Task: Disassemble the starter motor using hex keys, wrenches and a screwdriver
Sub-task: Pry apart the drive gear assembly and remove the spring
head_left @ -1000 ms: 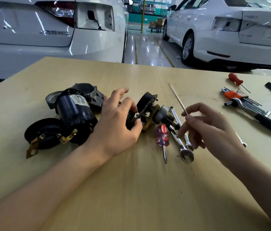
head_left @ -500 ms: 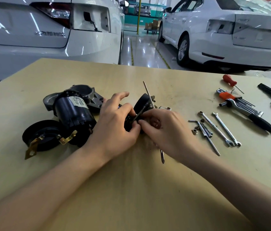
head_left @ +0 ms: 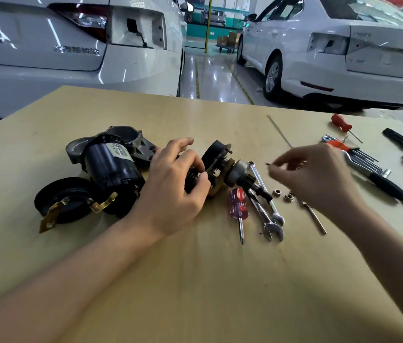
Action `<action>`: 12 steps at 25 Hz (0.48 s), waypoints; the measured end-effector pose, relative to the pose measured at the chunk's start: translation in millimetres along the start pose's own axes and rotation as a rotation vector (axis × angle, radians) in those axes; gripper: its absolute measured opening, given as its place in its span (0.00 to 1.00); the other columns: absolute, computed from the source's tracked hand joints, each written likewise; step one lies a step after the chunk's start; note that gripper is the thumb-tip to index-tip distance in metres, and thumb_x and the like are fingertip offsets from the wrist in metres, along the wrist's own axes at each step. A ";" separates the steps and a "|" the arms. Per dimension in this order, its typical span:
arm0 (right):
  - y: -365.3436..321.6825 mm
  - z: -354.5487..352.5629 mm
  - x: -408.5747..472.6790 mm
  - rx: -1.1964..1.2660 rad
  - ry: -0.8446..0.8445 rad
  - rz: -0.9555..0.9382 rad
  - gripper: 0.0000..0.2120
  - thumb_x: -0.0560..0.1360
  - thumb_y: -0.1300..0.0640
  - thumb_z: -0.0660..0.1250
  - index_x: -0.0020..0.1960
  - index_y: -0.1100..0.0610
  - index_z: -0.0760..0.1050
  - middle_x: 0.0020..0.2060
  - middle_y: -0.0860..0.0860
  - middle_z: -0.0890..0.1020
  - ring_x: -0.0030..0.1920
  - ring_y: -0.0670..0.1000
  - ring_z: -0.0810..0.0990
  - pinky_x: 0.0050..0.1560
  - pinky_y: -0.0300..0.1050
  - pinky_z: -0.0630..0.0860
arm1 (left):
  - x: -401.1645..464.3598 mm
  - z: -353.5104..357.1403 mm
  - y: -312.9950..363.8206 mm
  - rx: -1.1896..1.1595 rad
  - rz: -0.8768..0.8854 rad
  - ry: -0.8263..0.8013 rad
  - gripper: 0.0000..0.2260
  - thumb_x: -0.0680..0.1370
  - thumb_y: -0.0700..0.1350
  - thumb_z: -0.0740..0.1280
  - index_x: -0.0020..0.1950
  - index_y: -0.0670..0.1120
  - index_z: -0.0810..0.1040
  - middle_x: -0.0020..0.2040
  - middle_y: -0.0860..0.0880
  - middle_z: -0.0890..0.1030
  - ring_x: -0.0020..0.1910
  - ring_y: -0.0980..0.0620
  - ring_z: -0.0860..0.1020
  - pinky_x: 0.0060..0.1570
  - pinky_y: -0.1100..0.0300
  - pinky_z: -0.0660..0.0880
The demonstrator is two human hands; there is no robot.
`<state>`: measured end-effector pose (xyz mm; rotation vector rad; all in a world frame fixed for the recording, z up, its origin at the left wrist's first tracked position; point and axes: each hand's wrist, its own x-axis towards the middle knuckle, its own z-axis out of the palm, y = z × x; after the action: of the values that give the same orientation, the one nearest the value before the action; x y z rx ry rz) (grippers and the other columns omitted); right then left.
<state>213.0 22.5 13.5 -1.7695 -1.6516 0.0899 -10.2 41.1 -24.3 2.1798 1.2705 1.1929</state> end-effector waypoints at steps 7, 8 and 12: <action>40.7 -8.3 2.4 -0.234 -0.163 0.198 0.05 0.70 0.55 0.73 0.38 0.57 0.84 0.25 0.45 0.74 0.22 0.41 0.74 0.19 0.30 0.66 | -0.9 0.8 0.8 -0.009 -0.015 -0.010 0.13 0.75 0.47 0.56 0.54 0.45 0.77 0.67 0.49 0.69 0.70 0.57 0.63 0.72 0.45 0.58; 40.4 -9.5 2.6 -0.228 -0.171 0.199 0.07 0.71 0.54 0.72 0.38 0.56 0.84 0.23 0.46 0.73 0.21 0.42 0.73 0.17 0.32 0.65 | -1.0 0.9 1.1 -0.005 -0.016 -0.011 0.14 0.75 0.47 0.56 0.54 0.45 0.77 0.67 0.49 0.69 0.70 0.57 0.63 0.72 0.45 0.58; 41.5 -19.9 6.1 -0.212 -0.153 0.209 0.10 0.77 0.55 0.64 0.45 0.56 0.83 0.29 0.54 0.80 0.29 0.53 0.77 0.29 0.43 0.68 | -1.1 0.5 1.2 -0.001 -0.029 -0.011 0.14 0.75 0.46 0.55 0.54 0.45 0.77 0.67 0.49 0.69 0.70 0.56 0.63 0.72 0.44 0.57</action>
<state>259.2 21.8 9.1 -2.1412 -1.6255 0.1536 -9.4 39.6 -24.3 2.1568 1.2920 1.1683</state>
